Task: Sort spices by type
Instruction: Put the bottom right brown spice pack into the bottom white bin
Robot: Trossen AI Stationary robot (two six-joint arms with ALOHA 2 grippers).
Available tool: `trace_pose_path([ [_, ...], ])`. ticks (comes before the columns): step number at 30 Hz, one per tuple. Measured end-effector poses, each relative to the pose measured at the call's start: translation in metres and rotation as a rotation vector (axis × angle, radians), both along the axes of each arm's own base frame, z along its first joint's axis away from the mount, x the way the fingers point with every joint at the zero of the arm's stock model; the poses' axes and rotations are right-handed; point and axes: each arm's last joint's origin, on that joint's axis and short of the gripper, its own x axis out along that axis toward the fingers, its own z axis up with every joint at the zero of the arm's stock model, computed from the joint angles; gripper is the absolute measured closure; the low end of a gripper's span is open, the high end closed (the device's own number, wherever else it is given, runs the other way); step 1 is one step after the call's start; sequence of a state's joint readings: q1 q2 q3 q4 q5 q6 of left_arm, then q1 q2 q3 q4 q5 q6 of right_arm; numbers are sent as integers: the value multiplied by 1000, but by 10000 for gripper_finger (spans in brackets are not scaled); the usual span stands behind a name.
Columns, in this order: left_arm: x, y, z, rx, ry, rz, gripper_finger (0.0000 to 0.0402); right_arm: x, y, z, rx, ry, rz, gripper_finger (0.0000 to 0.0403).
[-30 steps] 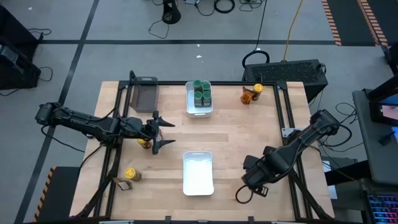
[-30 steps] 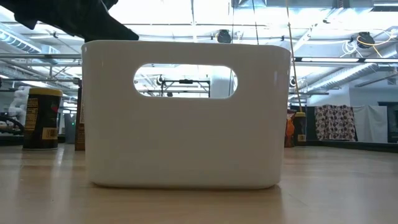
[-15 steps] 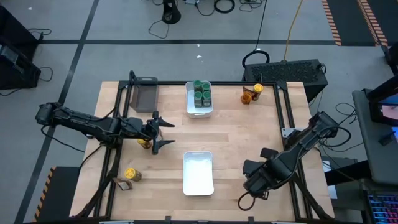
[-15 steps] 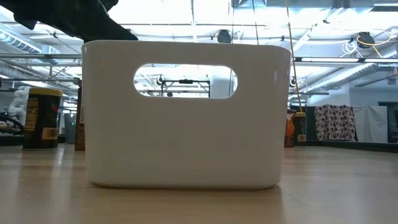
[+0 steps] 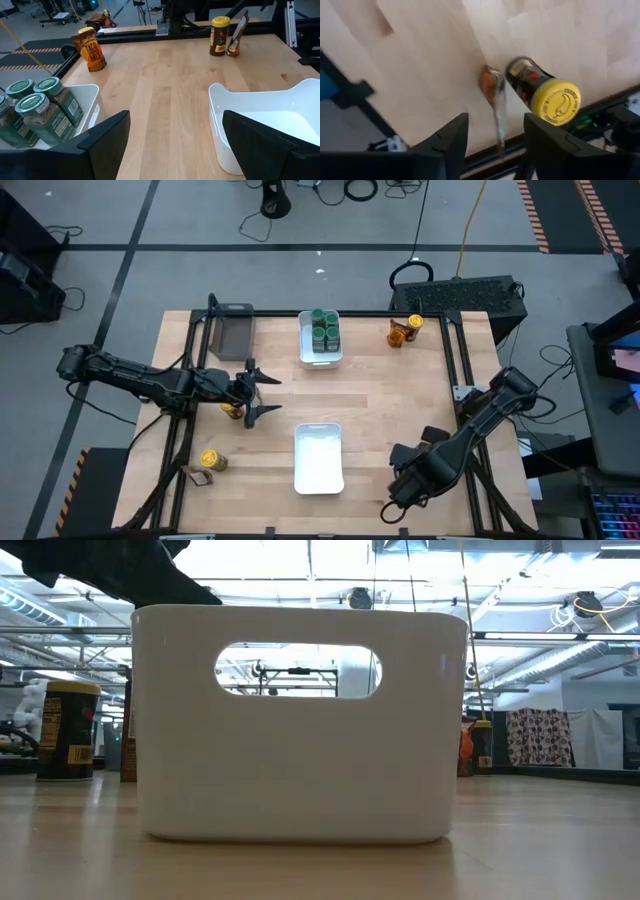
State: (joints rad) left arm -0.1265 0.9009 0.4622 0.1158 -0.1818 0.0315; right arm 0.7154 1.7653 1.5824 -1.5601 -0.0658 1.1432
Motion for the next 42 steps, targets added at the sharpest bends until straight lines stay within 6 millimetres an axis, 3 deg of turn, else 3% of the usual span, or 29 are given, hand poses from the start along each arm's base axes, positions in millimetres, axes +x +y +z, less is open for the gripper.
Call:
trace_pose_path([
  [20, 0, -1, 0, -7, 1, -20, 79, -26, 2, -63, 0, 177, 53, 235],
  [24, 0, -1, 0, -7, 1, -20, 79, -26, 2, -64, 12, 178, 84, 282],
  [30, 0, -1, 0, -8, 1, -19, 79, -26, 1, -63, 26, 180, 119, 388],
  [37, 0, -1, 0, -10, 0, -19, 79, -26, -2, -62, 66, 226, 107, 401],
  [42, 0, -1, 0, -14, 0, -18, 79, -21, -8, -50, 119, 232, 66, 402],
])
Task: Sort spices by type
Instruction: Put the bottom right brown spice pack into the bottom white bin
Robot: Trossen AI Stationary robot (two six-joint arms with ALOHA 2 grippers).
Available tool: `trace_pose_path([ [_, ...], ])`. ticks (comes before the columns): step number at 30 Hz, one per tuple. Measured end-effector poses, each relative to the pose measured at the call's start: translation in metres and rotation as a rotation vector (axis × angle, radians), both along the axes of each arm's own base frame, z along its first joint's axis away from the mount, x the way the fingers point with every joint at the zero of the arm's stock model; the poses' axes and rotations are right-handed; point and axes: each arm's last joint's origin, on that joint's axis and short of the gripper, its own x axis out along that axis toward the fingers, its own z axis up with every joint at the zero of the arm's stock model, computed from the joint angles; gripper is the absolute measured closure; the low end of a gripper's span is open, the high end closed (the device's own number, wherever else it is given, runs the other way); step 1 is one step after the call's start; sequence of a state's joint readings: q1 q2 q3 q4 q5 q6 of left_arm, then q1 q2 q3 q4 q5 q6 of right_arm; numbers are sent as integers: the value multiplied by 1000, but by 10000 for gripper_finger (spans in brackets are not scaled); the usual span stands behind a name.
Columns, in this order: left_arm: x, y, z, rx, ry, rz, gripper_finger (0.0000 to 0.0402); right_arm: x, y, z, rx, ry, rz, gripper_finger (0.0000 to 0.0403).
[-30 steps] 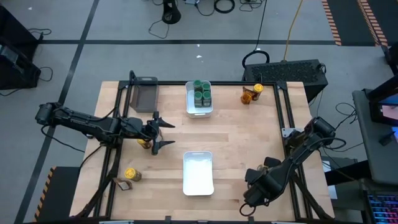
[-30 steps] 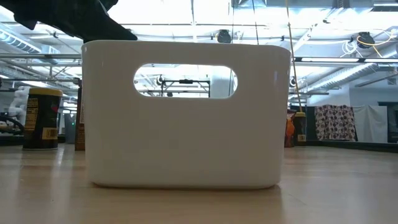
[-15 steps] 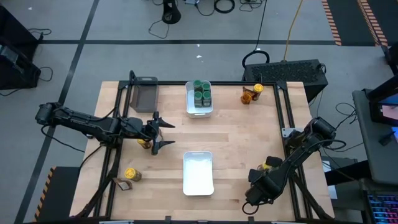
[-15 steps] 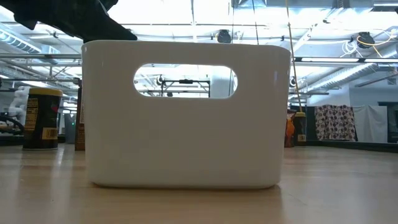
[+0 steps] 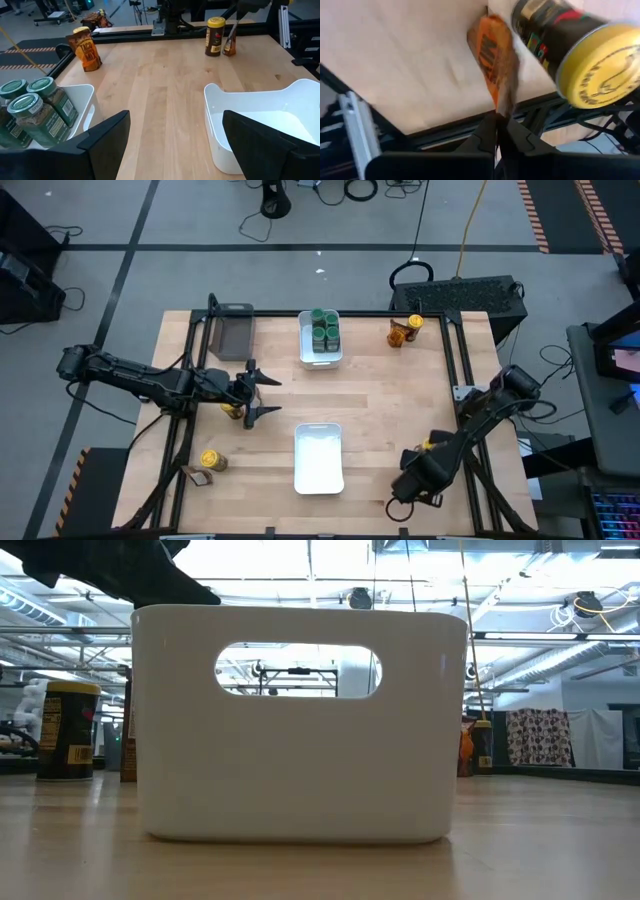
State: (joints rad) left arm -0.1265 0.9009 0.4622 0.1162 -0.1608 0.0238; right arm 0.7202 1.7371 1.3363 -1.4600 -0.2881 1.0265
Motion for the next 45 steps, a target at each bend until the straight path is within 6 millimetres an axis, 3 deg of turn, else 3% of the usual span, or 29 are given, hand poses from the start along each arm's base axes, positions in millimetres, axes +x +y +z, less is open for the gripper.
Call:
trace_pose_path([
  [10, 0, 0, 0, 0, 0, 0, 79, 22, -14, 45, 16, -94, -46, 403],
  [23, 0, 0, 0, 8, 3, -2, 79, 22, -14, 50, 7, -109, -97, 389],
  [27, 0, 0, 0, 8, 3, -2, 79, 19, -7, 50, -1, -148, -25, 360],
  [32, 0, 0, 0, 8, 3, -2, 79, 5, 13, 49, 23, -243, 293, 301],
  [34, 0, 0, 0, 8, 3, -2, 79, -1, 18, 49, 3, -246, 343, 277],
  [40, 0, 0, 0, 8, 4, -2, 79, -9, 23, 48, -56, -246, 266, 217],
  [45, 0, 0, 0, 8, 6, -2, 79, -9, 28, 38, -44, -272, 194, 198],
])
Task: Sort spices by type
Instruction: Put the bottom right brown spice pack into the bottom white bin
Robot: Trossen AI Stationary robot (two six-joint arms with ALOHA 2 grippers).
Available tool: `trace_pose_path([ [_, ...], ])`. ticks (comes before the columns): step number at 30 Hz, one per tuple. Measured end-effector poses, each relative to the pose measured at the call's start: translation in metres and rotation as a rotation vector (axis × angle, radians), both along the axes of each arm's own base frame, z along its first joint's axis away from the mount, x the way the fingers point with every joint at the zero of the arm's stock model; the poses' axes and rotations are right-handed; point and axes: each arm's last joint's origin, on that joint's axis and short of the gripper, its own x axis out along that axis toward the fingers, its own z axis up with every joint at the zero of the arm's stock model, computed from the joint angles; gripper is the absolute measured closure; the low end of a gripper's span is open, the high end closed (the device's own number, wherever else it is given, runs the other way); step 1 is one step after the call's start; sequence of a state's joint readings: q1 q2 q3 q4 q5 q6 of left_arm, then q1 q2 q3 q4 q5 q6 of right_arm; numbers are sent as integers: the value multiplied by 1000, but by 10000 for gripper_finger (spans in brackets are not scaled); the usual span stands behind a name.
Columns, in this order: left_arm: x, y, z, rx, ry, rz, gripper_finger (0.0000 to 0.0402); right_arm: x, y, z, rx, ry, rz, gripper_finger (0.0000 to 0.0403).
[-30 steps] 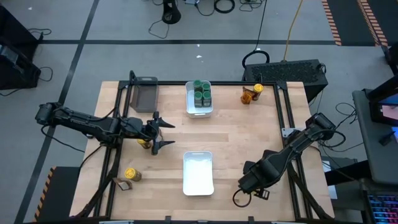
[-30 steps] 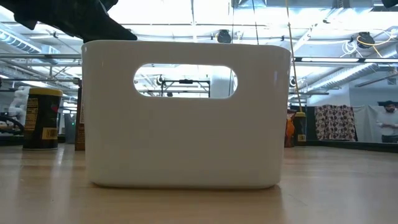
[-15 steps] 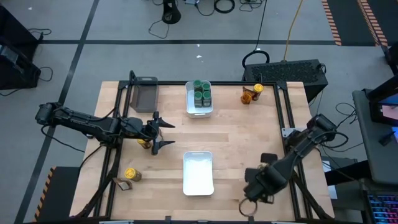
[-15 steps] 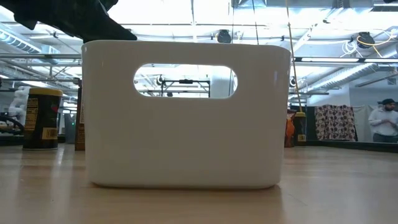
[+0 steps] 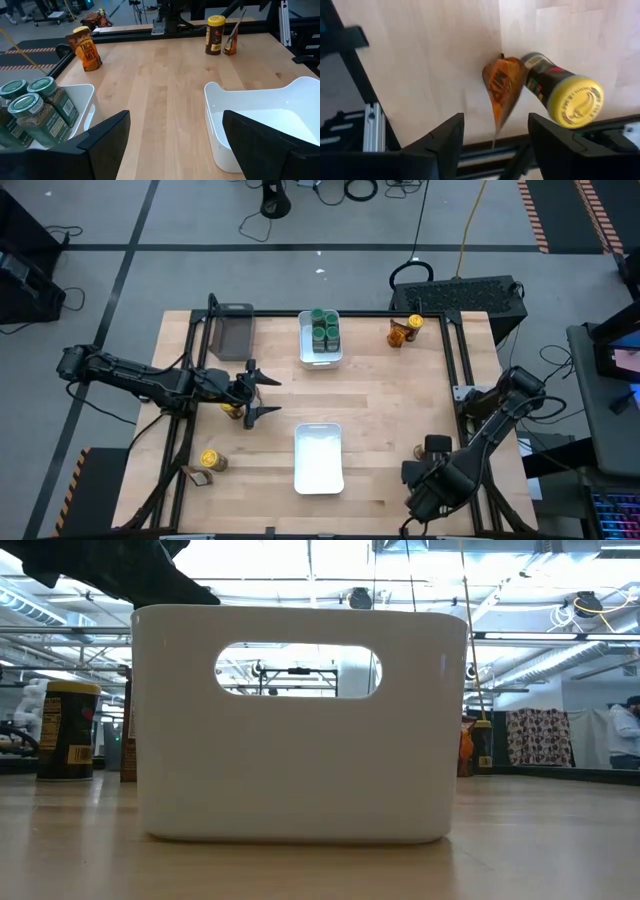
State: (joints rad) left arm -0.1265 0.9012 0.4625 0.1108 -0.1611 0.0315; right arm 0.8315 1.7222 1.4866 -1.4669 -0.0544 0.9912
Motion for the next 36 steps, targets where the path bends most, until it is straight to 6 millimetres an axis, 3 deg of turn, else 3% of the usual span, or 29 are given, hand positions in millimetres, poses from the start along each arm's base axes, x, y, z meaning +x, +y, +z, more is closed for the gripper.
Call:
trace_pose_path([
  [17, -1, 0, -4, 6, 45, 0, 79, -5, -5, -53, -9, 14, 60, 228],
  [21, -1, 0, -4, 7, 45, 0, 79, -6, -6, -58, -5, 16, 91, 265],
  [29, -1, 0, -4, 7, 45, 0, 79, -6, -6, -58, 6, 20, 153, 387],
  [36, -1, 0, -4, 8, 45, 0, 79, -5, -4, -58, 28, 12, 236, 401],
])
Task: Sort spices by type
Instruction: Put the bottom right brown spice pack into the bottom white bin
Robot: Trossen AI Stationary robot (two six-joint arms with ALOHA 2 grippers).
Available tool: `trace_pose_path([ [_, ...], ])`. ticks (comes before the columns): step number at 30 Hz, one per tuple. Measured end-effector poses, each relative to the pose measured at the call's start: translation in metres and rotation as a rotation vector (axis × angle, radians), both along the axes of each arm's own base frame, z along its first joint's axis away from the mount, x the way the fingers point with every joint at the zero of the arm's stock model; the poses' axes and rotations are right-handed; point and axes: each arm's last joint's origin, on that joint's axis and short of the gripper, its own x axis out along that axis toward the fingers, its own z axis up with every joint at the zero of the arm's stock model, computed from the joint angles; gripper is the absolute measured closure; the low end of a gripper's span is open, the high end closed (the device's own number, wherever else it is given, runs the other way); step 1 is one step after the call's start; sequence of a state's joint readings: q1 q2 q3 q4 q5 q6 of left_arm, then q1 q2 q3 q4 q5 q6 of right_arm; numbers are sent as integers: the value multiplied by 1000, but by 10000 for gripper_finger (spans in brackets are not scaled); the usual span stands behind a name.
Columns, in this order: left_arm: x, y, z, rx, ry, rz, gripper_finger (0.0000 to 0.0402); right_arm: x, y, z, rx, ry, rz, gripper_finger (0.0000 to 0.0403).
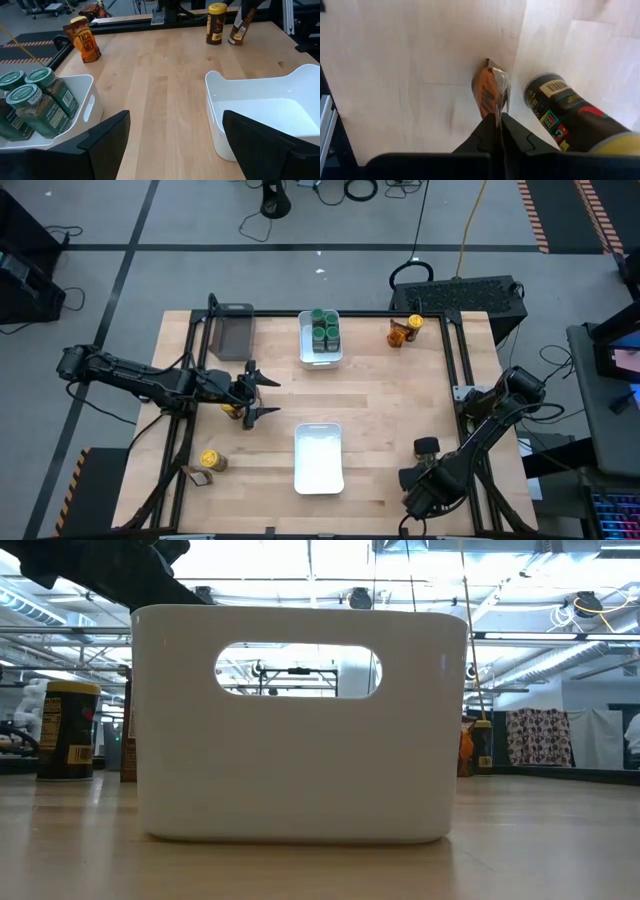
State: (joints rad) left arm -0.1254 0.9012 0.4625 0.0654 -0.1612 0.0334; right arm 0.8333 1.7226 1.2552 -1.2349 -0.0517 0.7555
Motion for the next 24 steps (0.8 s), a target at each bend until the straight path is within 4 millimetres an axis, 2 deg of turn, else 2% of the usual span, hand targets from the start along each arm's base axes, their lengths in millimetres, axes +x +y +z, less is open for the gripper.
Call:
trace_pose_path([
  [13, 0, 0, 0, 0, 0, 1, 79, 11, 3, 1, 60, -82, 321, 403],
  [24, 0, 1, 0, 4, -1, 12, 79, 44, -7, 18, 45, -262, 350, 403],
])
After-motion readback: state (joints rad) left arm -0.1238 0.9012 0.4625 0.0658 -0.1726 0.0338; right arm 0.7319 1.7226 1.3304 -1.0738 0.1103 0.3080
